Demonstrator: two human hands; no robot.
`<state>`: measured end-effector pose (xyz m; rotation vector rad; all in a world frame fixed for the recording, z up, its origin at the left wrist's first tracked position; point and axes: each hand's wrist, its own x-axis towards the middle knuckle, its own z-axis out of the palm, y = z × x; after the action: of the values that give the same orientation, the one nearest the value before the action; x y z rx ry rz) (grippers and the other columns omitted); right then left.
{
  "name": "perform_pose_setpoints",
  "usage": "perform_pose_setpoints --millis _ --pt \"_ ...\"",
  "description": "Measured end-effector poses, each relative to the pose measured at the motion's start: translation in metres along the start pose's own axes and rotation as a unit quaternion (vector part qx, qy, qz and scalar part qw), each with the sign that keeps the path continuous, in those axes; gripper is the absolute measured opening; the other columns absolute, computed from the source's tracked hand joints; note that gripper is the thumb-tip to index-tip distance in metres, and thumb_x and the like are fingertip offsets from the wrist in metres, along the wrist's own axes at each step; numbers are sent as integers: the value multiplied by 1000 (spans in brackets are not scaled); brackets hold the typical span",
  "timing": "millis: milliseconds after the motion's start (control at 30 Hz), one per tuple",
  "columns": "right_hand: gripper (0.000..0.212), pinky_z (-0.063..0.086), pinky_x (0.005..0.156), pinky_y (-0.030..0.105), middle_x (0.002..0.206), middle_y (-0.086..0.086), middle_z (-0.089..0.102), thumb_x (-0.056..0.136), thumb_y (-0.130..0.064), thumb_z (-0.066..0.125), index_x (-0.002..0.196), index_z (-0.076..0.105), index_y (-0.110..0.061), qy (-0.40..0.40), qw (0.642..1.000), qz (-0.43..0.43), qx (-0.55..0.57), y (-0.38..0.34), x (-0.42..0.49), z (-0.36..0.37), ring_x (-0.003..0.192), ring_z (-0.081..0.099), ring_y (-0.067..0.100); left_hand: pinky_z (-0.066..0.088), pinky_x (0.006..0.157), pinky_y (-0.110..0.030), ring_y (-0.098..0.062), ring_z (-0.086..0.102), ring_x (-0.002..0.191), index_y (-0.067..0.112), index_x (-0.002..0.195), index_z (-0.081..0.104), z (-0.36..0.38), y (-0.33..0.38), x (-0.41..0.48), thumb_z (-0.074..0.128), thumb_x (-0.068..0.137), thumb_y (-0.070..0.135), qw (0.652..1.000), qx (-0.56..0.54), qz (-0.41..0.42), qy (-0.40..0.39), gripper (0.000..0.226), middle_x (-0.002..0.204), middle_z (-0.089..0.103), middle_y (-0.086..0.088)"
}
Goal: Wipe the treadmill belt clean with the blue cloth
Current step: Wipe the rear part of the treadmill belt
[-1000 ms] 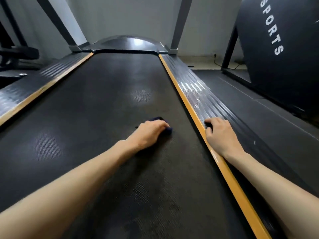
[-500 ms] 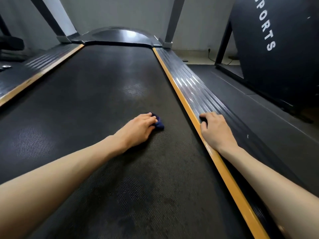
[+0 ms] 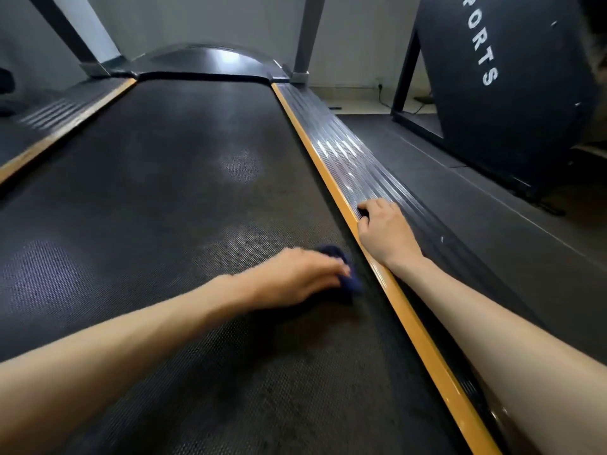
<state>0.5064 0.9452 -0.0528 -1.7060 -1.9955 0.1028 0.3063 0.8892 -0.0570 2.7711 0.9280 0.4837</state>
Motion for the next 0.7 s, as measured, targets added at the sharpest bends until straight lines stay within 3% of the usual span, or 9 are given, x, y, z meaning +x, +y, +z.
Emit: perform_pose_setpoints --millis 67,133,233,300,400,467,567,700 --pt "35 39 94 33 125 6 53 97 -21 39 129 49 -13 -3 1000 0 0 1 -1 0 114 43 18 39 103 -28 -16 53 122 11 118 62 1 11 -12 40 95 31 993 -13 110 -45 38 125 62 -3" --pt "35 39 96 33 125 6 53 97 -21 39 129 49 -13 -3 1000 0 1 1 -1 0 116 43 18 34 108 -27 -15 47 127 9 121 61 -7 -13 -10 41 95 25 991 5 119 -60 37 129 58 -6" --pt "35 40 96 33 126 4 53 97 -23 39 129 50 -13 -6 1000 3 5 1 0 0 116 43 18 36 108 -38 -19 40 133 14 127 57 -19 -73 4 45 95 15 996 73 -42 -5 35 140 49 -2" --pt "34 42 96 33 125 4 54 97 -24 39 127 51 -14 0 1000 6 8 1 1 1 116 44 18 42 100 -42 -25 45 130 19 127 57 -22 -102 19 44 97 17 969 136 -206 22 32 141 48 -2" --pt "31 44 93 32 123 3 54 96 -27 42 124 52 -15 13 1000 9 6 1 5 2 113 44 17 42 92 -39 -28 53 117 22 122 59 -15 -99 37 43 98 25 951 111 -279 73 28 129 58 0" --pt "31 45 92 33 123 4 54 96 -26 42 124 51 -15 16 1000 12 4 1 3 2 113 44 18 43 91 -35 -25 57 113 24 117 62 -12 -80 36 46 97 28 967 57 -235 80 26 122 63 4" --pt "32 45 92 35 124 6 53 97 -24 40 125 50 -14 12 1000 9 -8 -1 0 1 113 44 19 47 90 -32 -21 61 108 24 115 64 -10 -44 15 48 95 35 993 30 -106 41 28 117 66 5" --pt "32 43 92 35 123 6 53 97 -23 38 125 49 -13 9 1000 4 -15 -1 -1 1 114 44 19 47 91 -31 -16 61 109 17 115 63 -2 4 -17 42 95 37 997 7 72 -2 35 117 66 3"
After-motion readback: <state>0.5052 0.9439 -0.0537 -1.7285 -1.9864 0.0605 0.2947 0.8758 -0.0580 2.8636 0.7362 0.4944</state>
